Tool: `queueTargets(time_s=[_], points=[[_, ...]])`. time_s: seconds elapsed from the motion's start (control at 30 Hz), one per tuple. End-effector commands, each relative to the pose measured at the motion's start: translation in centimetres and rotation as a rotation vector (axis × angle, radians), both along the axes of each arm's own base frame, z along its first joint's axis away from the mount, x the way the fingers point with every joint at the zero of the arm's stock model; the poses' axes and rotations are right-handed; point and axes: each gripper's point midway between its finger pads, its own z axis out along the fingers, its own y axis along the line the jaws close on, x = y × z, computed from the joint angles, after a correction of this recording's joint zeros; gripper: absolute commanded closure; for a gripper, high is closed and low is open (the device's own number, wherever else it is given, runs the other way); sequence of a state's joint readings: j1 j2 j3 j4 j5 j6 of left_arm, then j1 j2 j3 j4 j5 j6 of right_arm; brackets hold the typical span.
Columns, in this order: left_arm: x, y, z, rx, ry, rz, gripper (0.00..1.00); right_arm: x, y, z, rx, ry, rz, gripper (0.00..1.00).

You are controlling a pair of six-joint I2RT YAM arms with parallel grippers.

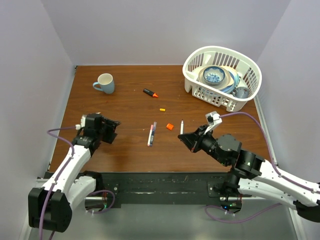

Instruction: Insert the pens into the pen caps

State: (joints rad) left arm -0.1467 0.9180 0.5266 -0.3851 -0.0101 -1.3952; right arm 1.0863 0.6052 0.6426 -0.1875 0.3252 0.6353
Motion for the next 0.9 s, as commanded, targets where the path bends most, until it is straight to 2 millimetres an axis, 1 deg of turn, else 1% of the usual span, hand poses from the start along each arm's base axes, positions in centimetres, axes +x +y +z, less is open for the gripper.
queueTargets(time_s=[0.0, 0.03, 0.07, 0.17, 0.2, 0.23, 0.27, 0.3, 0.33, 0.37, 0.43, 0.47, 0.53, 0.57, 0.6, 0.63, 0.67, 0.7, 0.73, 0.8, 0.87], points=[[0.4, 5.6, 0.3, 0.116, 0.045, 0.292, 0.31, 0.6, -0.4, 0.2, -0.037, -0.033, -0.028, 1.00], [0.2, 7.0, 0.2, 0.151, 0.060, 0.349, 0.30, 0.5, -0.2, 0.3, -0.043, -0.037, -0.015, 1.00], [-0.4, 7.6, -0.1, 0.171, 0.097, 0.374, 0.30, 0.5, 0.0, 0.3, -0.045, -0.037, -0.008, 1.00], [-1.3, 9.4, -0.2, 0.217, 0.131, 0.458, 0.30, 0.6, 0.6, 0.2, -0.052, -0.045, 0.008, 1.00], [-1.6, 9.8, -0.1, 0.228, 0.144, 0.479, 0.30, 0.7, 0.7, 0.2, -0.055, -0.048, 0.010, 1.00], [-2.0, 10.6, 0.0, 0.255, 0.155, 0.518, 0.30, 0.8, 0.9, 0.1, -0.067, -0.055, 0.012, 1.00], [-2.8, 11.0, -0.1, 0.266, 0.187, 0.549, 0.29, 0.9, 1.0, 0.3, -0.067, -0.061, 0.011, 1.00], [-3.1, 11.4, -0.1, 0.285, 0.197, 0.563, 0.29, 1.1, 1.3, 0.0, -0.080, -0.059, 0.011, 1.00], [-3.3, 12.3, 0.1, 0.314, 0.197, 0.588, 0.29, 1.1, 1.5, -0.1, -0.086, -0.061, 0.017, 1.00], [-3.2, 12.7, 0.4, 0.350, 0.207, 0.572, 0.29, 1.1, 1.9, 0.2, -0.076, -0.065, 0.028, 1.00], [-2.8, 13.9, 1.0, 0.431, 0.211, 0.555, 0.30, 1.3, 2.5, -0.3, -0.092, -0.063, 0.039, 1.00], [-2.1, 14.3, 1.2, 0.492, 0.236, 0.507, 0.31, 1.3, 2.9, -0.1, -0.088, -0.071, 0.051, 1.00], [-2.6, 14.9, 0.8, 0.525, 0.321, 0.514, 0.33, 1.9, 3.4, -0.9, -0.131, -0.080, 0.046, 1.00], [-3.4, 15.5, 0.0, 0.524, 0.413, 0.533, 0.36, 2.2, 3.6, -0.8, -0.142, -0.086, 0.040, 1.00], [-3.7, 15.3, -0.5, 0.502, 0.448, 0.538, 0.38, 2.5, 3.6, -0.9, -0.159, -0.090, 0.032, 1.00], [-4.2, 15.6, -1.1, 0.485, 0.484, 0.560, 0.40, 2.7, 3.9, -1.5, -0.193, -0.090, 0.035, 1.00], [-4.7, 15.5, -2.0, 0.468, 0.509, 0.569, 0.44, 2.9, 4.0, -1.2, -0.194, -0.094, 0.034, 1.00], [-4.7, 15.2, -2.5, 0.439, 0.510, 0.561, 0.46, 2.9, 4.2, -1.2, -0.195, -0.094, 0.041, 1.00], [-4.6, 15.4, -2.7, 0.425, 0.500, 0.569, 0.47, 2.9, 4.4, -1.3, -0.198, -0.095, 0.044, 1.00], [-4.4, 15.3, -3.1, 0.399, 0.465, 0.577, 0.46, 2.9, 4.6, -1.2, -0.195, -0.094, 0.055, 1.00], [-4.6, 15.1, -2.9, 0.372, 0.460, 0.597, 0.40, 2.7, 4.7, -1.3, -0.188, -0.090, 0.067, 1.00]])
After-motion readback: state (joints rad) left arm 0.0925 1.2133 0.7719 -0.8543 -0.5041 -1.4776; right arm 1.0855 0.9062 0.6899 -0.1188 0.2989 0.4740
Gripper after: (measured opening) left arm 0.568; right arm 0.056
